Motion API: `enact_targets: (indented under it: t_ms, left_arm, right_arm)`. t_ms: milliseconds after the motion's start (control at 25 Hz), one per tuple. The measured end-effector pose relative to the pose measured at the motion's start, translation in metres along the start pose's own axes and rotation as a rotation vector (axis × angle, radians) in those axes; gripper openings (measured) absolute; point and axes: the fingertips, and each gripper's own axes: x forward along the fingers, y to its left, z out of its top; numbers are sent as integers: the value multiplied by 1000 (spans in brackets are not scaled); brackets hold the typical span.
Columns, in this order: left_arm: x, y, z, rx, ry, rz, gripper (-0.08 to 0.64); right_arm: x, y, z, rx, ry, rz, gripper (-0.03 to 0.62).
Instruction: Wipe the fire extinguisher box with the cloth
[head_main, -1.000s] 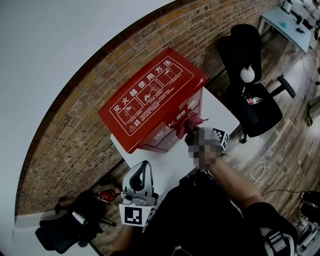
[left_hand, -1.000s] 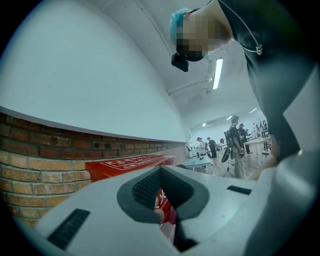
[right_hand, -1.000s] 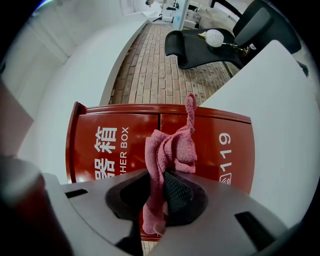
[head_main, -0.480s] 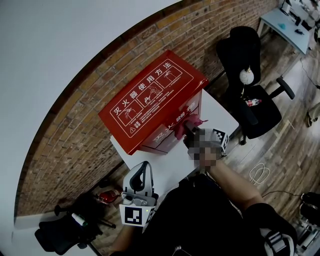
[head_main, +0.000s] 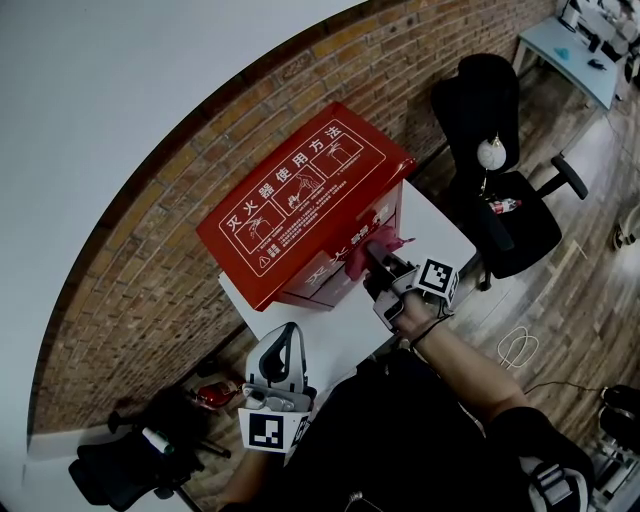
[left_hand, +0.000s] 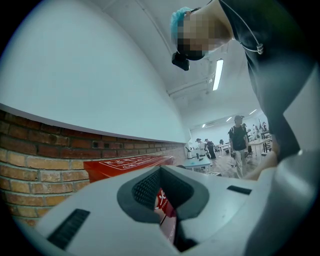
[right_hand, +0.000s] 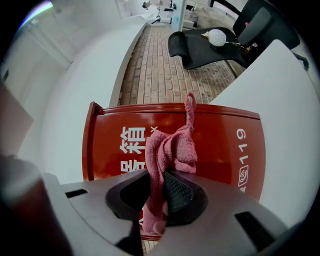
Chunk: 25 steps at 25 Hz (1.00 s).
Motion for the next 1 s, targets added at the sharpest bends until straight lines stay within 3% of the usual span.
enact_targets:
  t_ms: [320,440,640,1000]
  left_arm:
    - [2,-1,1,-1,-7,-8,34]
    - [2,-1,-4,-11,28,-5,34]
    - [3,0,-1,-15,1,-6,34]
    - [3,0,-6,-17,32,-7,34]
  right_arm:
    - [-3,47,-3,-16,17,94,75]
    - [-3,56,-4,-21,20,112,75]
    - [-4,71,-4,-32,25,143,75]
    - [-5,98,-6,-44,33,193,75]
